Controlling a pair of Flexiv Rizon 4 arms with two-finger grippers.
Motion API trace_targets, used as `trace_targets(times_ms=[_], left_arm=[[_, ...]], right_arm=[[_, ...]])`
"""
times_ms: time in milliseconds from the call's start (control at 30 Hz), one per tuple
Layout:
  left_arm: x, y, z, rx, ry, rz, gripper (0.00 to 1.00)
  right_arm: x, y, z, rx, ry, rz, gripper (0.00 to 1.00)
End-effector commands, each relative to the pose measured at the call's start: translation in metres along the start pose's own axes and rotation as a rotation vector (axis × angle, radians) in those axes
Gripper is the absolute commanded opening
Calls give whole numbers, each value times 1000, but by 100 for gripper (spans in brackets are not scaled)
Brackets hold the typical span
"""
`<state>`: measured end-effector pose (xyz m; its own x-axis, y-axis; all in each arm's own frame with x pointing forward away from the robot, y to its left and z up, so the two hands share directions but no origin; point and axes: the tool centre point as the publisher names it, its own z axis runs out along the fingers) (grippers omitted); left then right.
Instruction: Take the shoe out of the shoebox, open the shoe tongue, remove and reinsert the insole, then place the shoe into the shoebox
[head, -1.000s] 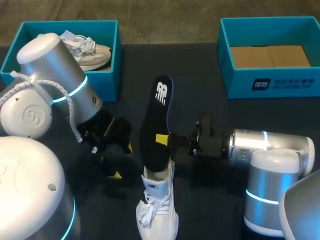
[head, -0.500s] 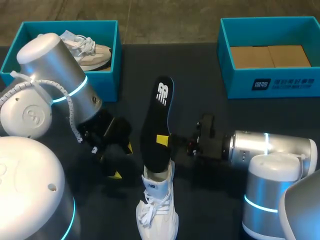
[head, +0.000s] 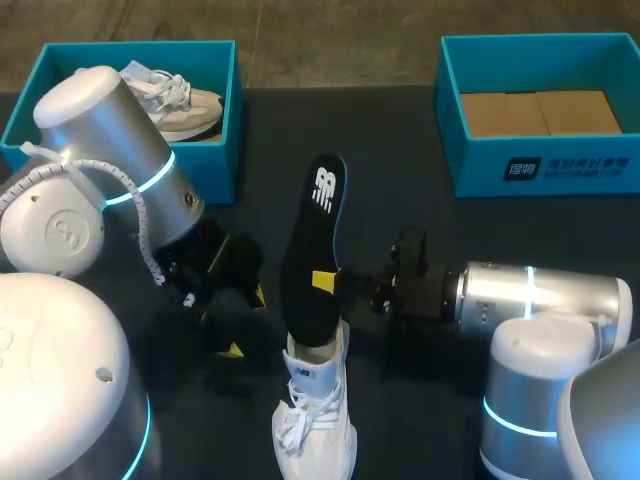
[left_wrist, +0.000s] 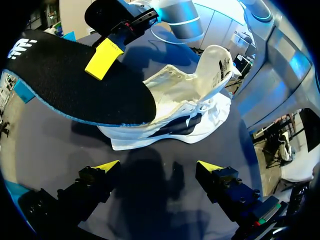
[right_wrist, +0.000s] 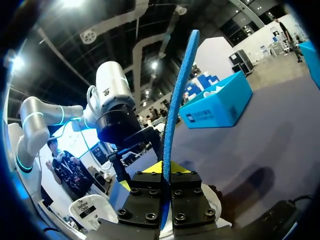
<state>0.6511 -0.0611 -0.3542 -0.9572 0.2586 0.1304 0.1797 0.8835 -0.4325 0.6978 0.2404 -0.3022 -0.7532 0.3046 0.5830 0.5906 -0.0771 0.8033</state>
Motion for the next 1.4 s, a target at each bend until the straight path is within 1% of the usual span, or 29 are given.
trace_targets(times_ms=[33, 200, 333, 567, 900, 1400], left_arm=[[1, 1, 1, 0, -1, 0, 100], [1, 1, 1, 0, -1, 0, 100], [1, 1, 1, 0, -1, 0, 100], [1, 1, 1, 0, -1, 0, 100], [1, 1, 1, 0, -1, 0, 100], [1, 1, 1, 0, -1, 0, 100]], right_arm=[[2, 2, 1, 0, -6, -2, 0], [3, 8, -3, 0, -24, -6, 0], [1, 9, -3, 10, -35, -9, 0], [-4, 2, -3, 20, -33, 1, 0], [-5, -4, -5, 43, -36, 1, 0], [-6, -19, -9, 52, -22, 10, 0]])
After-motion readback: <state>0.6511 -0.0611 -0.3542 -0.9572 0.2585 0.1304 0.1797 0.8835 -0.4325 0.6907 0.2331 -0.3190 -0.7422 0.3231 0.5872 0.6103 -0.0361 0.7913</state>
